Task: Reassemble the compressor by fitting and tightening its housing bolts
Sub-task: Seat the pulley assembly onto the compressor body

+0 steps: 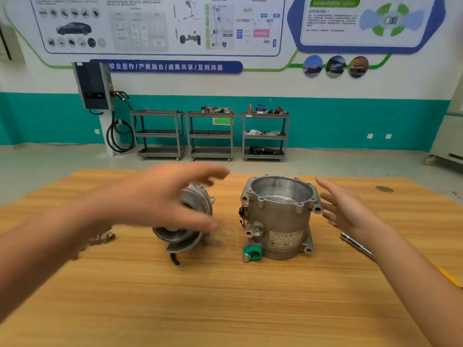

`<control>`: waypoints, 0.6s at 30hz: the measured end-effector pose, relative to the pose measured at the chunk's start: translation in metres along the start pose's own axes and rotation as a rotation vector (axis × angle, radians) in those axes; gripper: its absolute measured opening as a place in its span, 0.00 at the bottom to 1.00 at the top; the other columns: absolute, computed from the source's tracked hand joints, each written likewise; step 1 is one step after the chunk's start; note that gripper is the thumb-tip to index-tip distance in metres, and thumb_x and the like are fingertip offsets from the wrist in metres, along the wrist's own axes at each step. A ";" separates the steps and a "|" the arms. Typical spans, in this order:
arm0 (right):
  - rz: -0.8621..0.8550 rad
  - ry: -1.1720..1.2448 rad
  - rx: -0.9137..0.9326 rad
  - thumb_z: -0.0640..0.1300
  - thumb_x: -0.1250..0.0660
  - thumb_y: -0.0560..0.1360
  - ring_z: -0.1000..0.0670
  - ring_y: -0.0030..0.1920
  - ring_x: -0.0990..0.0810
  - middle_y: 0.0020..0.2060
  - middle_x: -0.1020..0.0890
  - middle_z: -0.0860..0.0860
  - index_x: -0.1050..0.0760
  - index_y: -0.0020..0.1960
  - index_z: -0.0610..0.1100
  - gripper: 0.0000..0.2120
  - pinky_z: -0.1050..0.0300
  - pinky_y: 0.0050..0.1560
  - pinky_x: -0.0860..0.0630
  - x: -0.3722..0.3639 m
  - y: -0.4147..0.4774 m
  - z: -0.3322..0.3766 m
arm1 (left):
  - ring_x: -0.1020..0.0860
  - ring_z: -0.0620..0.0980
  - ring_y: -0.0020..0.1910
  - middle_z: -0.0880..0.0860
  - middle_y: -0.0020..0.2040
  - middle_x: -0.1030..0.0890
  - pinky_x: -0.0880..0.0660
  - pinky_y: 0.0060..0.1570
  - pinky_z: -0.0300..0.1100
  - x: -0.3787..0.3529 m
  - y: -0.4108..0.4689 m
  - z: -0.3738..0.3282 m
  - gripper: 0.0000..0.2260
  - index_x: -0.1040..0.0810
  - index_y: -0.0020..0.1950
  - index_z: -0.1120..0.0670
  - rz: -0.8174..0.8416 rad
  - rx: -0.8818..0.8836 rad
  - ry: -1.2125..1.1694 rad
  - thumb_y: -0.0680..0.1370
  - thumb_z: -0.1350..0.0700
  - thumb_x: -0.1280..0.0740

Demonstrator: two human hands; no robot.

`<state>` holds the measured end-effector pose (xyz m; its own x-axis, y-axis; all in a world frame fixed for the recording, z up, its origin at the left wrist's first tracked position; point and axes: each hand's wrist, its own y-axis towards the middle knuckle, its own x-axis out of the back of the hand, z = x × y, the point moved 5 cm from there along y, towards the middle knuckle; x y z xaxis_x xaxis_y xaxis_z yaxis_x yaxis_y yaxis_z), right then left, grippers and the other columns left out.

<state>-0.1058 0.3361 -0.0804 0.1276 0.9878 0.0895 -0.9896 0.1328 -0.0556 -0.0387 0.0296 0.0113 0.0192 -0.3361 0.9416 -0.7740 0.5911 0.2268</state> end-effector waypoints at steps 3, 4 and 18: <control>0.078 0.013 -0.037 0.50 0.33 0.75 0.47 0.51 0.21 0.55 0.19 0.44 0.26 0.61 0.44 0.18 0.54 0.46 0.26 -0.021 0.012 0.003 | 0.48 0.45 0.75 0.44 0.77 0.51 0.49 0.68 0.34 -0.041 0.089 -0.025 0.52 0.58 0.77 0.47 0.209 0.071 0.136 0.65 0.38 0.27; 0.060 -0.006 -0.032 0.46 0.33 0.75 0.47 0.49 0.21 0.55 0.20 0.43 0.28 0.64 0.41 0.19 0.56 0.42 0.26 -0.020 0.016 0.002 | 0.51 0.48 0.76 0.49 0.78 0.54 0.51 0.70 0.39 -0.053 0.112 -0.020 0.53 0.60 0.77 0.52 0.259 0.112 0.178 0.66 0.41 0.26; 0.083 -0.098 0.009 0.34 0.37 0.71 0.46 0.50 0.23 0.58 0.23 0.42 0.36 0.72 0.42 0.30 0.57 0.41 0.27 -0.027 0.018 -0.004 | 0.38 0.54 0.71 0.52 0.74 0.39 0.39 0.71 0.52 -0.088 0.128 0.022 0.48 0.51 0.75 0.53 0.458 0.290 -0.045 0.66 0.43 0.25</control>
<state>-0.1265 0.3125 -0.0877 0.0389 0.9826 0.1814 -0.9971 0.0501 -0.0574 -0.1536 0.1189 -0.0482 -0.3832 -0.1263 0.9150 -0.8396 0.4604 -0.2881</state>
